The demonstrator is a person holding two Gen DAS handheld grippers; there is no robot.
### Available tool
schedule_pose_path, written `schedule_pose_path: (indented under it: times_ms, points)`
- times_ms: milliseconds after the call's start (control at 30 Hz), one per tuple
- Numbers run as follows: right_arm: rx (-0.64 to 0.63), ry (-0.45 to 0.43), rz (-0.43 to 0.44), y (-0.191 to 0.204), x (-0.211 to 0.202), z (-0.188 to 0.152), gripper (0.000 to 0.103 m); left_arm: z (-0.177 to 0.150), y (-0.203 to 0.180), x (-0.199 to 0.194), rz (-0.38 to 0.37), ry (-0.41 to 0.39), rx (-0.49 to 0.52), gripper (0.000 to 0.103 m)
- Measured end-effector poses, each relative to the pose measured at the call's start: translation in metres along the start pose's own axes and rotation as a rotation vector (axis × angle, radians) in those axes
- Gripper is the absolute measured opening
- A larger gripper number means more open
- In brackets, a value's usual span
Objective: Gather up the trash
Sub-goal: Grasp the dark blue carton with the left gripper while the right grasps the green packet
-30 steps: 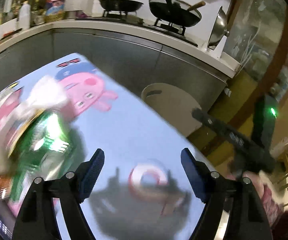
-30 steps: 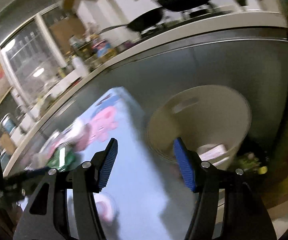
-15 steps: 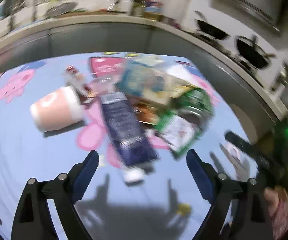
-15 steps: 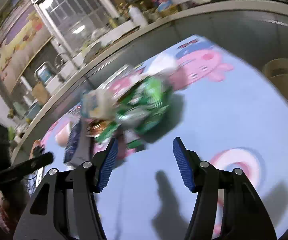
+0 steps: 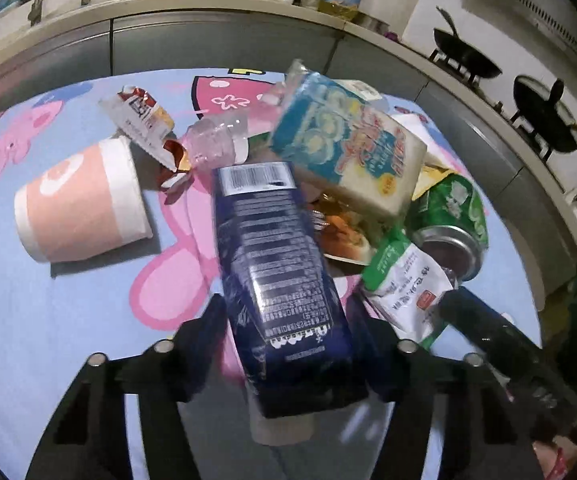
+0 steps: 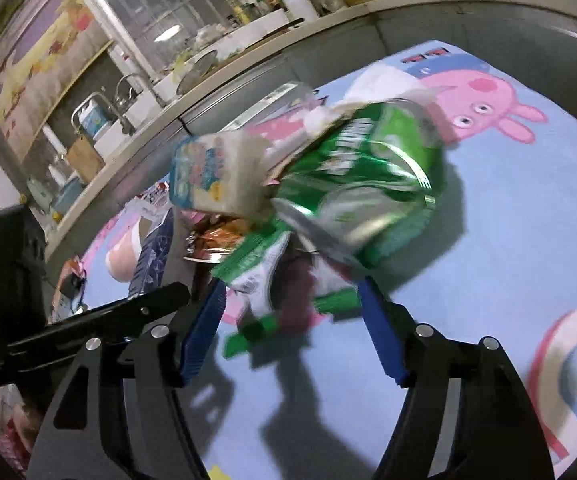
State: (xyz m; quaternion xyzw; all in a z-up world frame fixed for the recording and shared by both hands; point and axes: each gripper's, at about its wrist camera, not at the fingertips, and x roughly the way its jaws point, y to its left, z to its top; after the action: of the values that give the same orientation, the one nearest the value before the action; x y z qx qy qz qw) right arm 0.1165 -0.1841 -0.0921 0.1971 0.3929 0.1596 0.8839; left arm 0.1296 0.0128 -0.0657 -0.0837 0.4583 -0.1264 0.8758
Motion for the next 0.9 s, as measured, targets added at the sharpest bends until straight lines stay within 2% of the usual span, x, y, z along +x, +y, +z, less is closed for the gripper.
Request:
schedule_pose_path:
  times_ms: [67, 133, 167, 433, 533, 767, 900]
  points:
    - [-0.040, 0.012, -0.014, 0.010, 0.008, -0.003, 0.052, -0.004, 0.005, -0.005, -0.012, -0.004, -0.001, 0.053]
    - [-0.073, 0.053, -0.019, 0.019, 0.017, -0.007, 0.016, -0.010, 0.009, -0.012, -0.017, -0.004, 0.001, 0.050]
    - [-0.078, 0.064, -0.008, 0.020, 0.017, -0.010, 0.012, -0.014, 0.012, -0.016, -0.017, -0.003, 0.002, 0.050]
    - [-0.155, 0.085, 0.082, 0.043, -0.021, -0.048, 0.009, -0.058, 0.029, -0.051, 0.006, 0.017, 0.016, 0.049]
    - [-0.165, 0.099, 0.086, 0.045, -0.027, -0.063, 0.010, -0.071, 0.029, -0.060, 0.023, 0.012, 0.020, 0.049]
    - [-0.091, 0.129, 0.071, 0.031, -0.023, -0.066, 0.011, -0.075, 0.021, -0.058, 0.061, 0.006, 0.048, 0.052]
    - [-0.096, 0.127, 0.059, 0.033, -0.023, -0.065, 0.012, -0.076, 0.022, -0.055, 0.060, 0.004, 0.051, 0.056]
